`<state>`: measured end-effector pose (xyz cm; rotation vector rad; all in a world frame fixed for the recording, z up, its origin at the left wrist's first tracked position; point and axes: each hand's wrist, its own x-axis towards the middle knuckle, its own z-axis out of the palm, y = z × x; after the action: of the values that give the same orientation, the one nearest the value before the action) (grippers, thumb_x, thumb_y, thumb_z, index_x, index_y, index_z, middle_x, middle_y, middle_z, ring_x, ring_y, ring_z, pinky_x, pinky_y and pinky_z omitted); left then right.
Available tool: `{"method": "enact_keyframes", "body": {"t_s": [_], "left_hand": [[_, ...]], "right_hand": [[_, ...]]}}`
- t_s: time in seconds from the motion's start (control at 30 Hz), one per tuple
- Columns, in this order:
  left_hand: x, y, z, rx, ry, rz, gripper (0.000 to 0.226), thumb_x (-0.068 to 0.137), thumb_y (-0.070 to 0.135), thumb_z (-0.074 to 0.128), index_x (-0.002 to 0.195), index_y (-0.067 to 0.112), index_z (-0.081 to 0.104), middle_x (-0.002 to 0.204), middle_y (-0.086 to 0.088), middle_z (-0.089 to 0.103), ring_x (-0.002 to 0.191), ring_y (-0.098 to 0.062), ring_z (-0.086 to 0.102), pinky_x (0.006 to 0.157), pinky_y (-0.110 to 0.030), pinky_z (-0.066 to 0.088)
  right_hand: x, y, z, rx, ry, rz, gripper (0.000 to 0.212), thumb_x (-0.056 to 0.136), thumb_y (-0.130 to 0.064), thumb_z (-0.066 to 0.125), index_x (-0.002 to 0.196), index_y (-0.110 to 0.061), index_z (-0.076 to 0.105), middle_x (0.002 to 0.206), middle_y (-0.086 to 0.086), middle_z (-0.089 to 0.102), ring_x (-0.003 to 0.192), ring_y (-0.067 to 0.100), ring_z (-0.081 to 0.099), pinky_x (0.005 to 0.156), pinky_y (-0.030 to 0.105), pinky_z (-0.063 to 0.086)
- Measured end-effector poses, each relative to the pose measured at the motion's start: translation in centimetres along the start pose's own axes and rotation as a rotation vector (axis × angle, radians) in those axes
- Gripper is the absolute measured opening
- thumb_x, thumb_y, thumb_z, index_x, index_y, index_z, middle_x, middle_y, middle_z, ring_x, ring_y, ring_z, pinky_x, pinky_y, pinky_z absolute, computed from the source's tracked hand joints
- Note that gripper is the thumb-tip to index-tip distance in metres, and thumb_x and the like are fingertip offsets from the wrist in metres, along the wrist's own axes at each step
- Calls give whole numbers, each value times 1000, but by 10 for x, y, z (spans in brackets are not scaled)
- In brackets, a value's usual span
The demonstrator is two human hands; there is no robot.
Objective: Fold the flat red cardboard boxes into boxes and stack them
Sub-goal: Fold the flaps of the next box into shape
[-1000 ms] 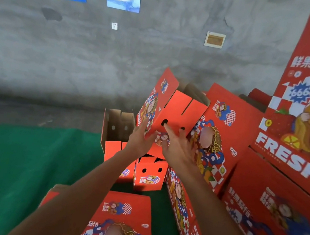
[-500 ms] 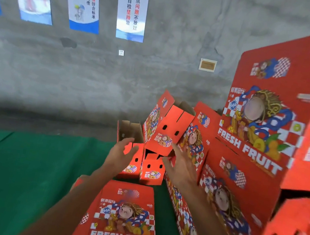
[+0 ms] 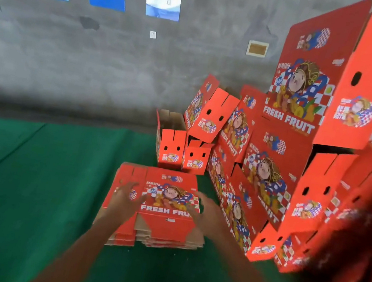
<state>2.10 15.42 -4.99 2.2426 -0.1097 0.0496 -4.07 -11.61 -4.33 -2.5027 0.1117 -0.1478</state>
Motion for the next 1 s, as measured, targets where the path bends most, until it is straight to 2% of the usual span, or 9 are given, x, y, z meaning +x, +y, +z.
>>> {"method": "enact_keyframes", "body": {"t_s": [0.1,0.2,0.3,0.37,0.53,0.63,0.83,0.93,1.0], "left_hand": [[-21,-44,19,109,-22,-152,73,89,49,76,151,25,45,149,-7,53,118,-24,61,92,-38,57],[-17,-76,38,287,-62,-287,96,85,61,74,159,21,28,159,-12,37,143,-35,40,114,-54,42],[-2,-95,62,371,-72,-359,110,84,68,70,162,14,14,167,-15,22,153,-40,21,123,-57,26],[10,-103,74,459,-71,-383,116,84,76,63,163,11,8,169,-16,15,155,-39,16,124,-55,23],[30,-117,93,549,-77,-415,120,84,85,49,162,5,6,170,-17,7,155,-41,10,123,-57,27],[29,-125,95,572,-52,-397,116,85,89,35,160,3,15,167,-19,15,151,-43,16,117,-58,35],[28,-136,98,565,-53,-353,103,89,83,33,150,0,38,157,-21,32,141,-43,31,113,-58,42],[31,-135,99,572,-72,-320,83,95,73,44,141,4,50,146,-22,48,137,-40,43,111,-54,45],[34,-134,95,546,-64,-282,64,96,63,55,128,8,59,129,-15,61,116,-31,61,95,-47,58]], "right_hand": [[-13,26,36,3,-75,97,60,101,-43,58,156,-28,39,136,6,62,115,20,64,98,40,53],[-11,52,69,11,-118,155,51,103,-27,58,152,-25,44,103,4,72,79,16,66,77,38,60],[-1,81,93,-46,-147,216,46,104,-23,55,149,-20,49,119,7,70,98,18,69,85,38,59],[6,97,104,-75,-146,300,43,105,-28,53,148,-21,50,130,9,64,109,22,67,88,38,58],[27,122,127,6,-160,483,51,95,-61,59,101,-11,62,101,3,64,82,18,63,70,31,52],[32,124,137,9,-170,537,47,90,-63,65,89,-18,51,104,7,58,81,18,55,69,29,48],[31,111,144,-89,-154,549,47,96,-53,59,120,-13,60,118,8,52,102,21,60,89,40,58],[28,108,143,-17,-123,577,53,89,-48,72,122,-10,54,120,6,50,104,18,59,86,34,58],[28,104,141,104,-90,610,55,86,-40,77,122,-9,50,121,5,53,104,18,61,86,35,58]]}}
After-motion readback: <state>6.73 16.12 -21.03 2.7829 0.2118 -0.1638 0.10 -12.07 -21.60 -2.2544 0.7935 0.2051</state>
